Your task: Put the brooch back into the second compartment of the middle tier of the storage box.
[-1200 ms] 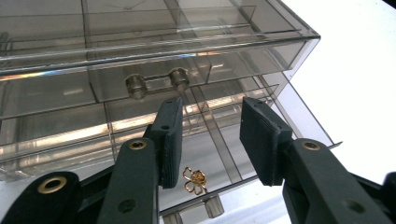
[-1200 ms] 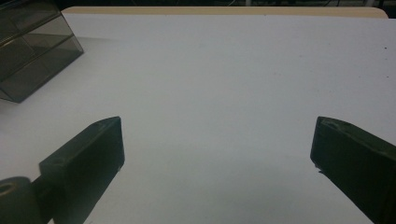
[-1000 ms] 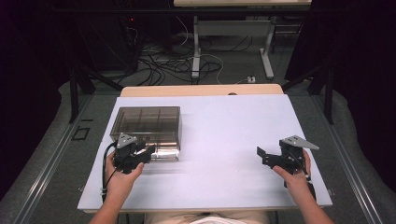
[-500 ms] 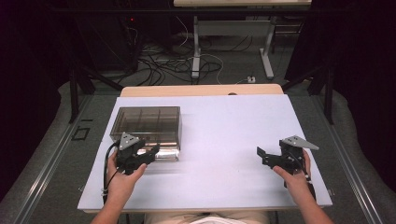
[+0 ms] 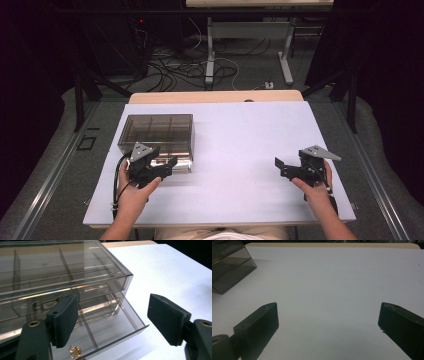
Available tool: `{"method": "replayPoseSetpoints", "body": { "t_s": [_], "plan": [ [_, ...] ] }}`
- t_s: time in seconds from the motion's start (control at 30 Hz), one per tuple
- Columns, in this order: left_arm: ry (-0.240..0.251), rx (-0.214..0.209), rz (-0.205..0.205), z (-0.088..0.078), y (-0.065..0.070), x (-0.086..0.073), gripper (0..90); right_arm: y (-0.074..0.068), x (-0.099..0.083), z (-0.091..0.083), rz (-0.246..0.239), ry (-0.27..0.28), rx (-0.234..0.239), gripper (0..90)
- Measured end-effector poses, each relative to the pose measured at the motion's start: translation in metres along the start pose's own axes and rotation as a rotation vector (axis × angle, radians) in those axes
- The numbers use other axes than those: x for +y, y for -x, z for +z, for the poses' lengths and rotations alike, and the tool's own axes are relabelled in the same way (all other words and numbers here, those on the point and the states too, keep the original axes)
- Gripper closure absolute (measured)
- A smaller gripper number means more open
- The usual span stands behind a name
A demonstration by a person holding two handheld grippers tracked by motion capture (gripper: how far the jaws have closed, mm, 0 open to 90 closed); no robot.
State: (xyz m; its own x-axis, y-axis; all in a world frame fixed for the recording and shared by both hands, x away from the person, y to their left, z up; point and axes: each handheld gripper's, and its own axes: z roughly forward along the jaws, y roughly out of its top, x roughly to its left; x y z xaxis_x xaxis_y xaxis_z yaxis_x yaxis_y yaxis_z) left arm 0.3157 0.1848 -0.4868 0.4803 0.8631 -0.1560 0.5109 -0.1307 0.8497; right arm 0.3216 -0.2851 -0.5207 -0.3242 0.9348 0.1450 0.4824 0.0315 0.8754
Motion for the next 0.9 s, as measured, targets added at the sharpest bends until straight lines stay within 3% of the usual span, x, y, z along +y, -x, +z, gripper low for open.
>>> {"method": "replayPoseSetpoints", "body": {
  "t_s": [0.3,0.4,0.53,0.67,0.9],
  "plan": [
    [0.009,-0.032,0.027,0.0,0.011,0.001,22.7,0.0,0.0,0.001,-0.009,0.002,-0.004,2.8],
    [0.014,-0.078,0.032,0.0,0.019,0.003,22.7,0.0,0.0,0.001,-0.011,-0.001,-0.004,2.7],
    [0.025,-0.104,0.067,0.0,0.028,0.003,22.7,0.0,-0.001,0.001,-0.014,-0.006,0.003,2.7],
    [0.021,-0.144,0.069,0.001,0.036,0.003,22.7,0.0,-0.001,0.001,-0.013,-0.004,0.001,2.8],
    [0.012,-0.18,0.091,0.005,0.047,-0.003,21.1,0.0,-0.001,0.002,-0.011,0.0,-0.001,2.8]
  ]
}}
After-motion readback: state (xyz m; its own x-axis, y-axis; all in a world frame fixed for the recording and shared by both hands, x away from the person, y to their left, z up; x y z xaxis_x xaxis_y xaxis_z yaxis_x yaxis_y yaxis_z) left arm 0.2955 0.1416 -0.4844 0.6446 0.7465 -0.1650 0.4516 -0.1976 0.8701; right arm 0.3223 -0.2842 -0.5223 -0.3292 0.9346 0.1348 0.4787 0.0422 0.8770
